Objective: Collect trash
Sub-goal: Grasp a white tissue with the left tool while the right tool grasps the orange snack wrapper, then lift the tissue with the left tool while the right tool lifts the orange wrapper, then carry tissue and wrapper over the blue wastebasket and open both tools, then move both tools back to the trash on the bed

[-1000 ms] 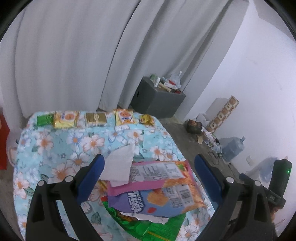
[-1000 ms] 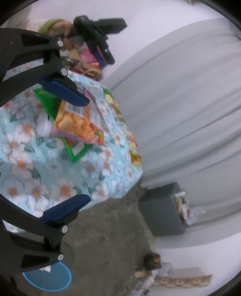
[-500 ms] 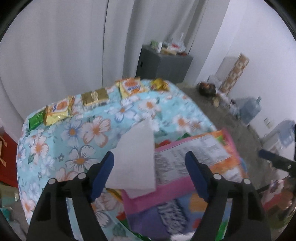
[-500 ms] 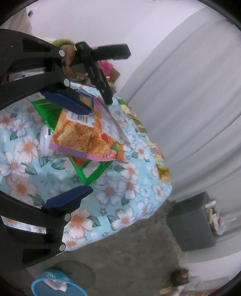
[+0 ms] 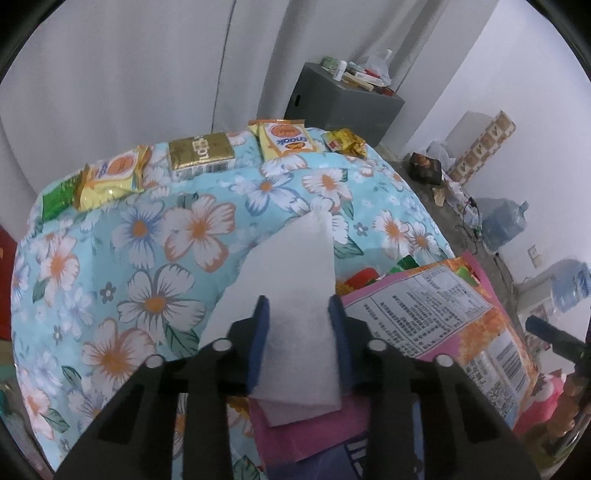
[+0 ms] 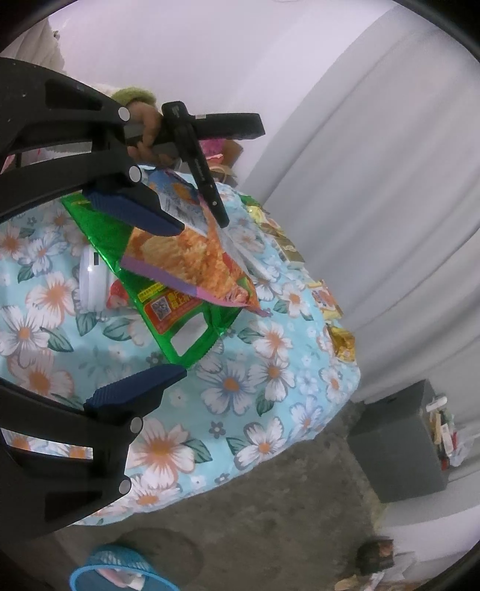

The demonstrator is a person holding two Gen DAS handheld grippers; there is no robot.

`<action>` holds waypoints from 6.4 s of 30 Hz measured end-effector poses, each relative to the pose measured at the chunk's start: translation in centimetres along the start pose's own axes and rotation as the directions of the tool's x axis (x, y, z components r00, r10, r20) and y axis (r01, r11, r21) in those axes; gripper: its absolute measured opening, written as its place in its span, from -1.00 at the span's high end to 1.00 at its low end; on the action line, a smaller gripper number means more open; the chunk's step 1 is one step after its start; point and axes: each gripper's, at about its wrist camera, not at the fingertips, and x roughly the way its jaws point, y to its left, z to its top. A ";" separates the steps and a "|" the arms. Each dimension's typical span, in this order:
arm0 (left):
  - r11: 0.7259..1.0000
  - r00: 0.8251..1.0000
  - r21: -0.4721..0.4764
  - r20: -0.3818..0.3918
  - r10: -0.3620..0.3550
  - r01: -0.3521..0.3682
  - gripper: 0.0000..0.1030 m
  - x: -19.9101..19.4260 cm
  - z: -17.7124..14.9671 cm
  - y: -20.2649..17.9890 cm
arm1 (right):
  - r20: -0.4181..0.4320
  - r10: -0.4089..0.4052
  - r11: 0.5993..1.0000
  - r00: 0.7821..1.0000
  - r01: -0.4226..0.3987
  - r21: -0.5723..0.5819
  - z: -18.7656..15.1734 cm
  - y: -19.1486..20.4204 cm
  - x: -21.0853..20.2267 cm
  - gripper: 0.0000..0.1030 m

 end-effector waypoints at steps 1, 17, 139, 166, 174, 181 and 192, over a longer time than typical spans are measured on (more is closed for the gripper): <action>1.000 1.000 -0.011 0.000 -0.006 0.006 0.56 0.0 0.0 0.2 | 0.000 0.004 1.000 1.000 -0.004 0.004 0.0 0.0 0.0 -0.29; 0.997 0.984 -0.059 0.172 -0.042 0.053 0.92 -4.7 0.5 0.9 | -0.032 0.206 0.970 0.978 -0.200 0.141 0.5 -0.6 0.9 -0.04; 0.820 0.887 0.408 0.053 -0.459 0.401 0.93 -4.2 -4.0 -35.9 | 0.632 0.244 0.713 0.735 -0.578 0.397 -13.4 -18.0 -19.0 1.00; 0.760 0.870 0.500 -0.463 -0.169 0.414 0.21 27.8 -15.1 -59.5 | 0.366 -0.434 0.467 0.823 -0.142 0.873 -20.9 -40.6 -13.8 0.66; 0.790 0.873 0.464 -0.456 -0.174 0.400 0.03 27.6 -15.1 -58.2 | 0.177 -0.522 0.303 0.834 -0.012 0.953 -25.2 -43.9 -12.4 0.08; 0.783 0.889 0.468 -0.399 -0.226 0.409 -0.12 22.3 -13.7 -57.5 | 0.214 -0.582 0.332 0.785 -0.010 0.943 -25.8 -40.7 -15.4 0.05; 0.783 0.914 0.474 -0.242 -0.325 0.404 -0.38 7.1 -10.3 -50.0 | 0.323 -0.550 0.630 0.770 0.128 0.766 -17.6 -29.1 -17.1 -0.24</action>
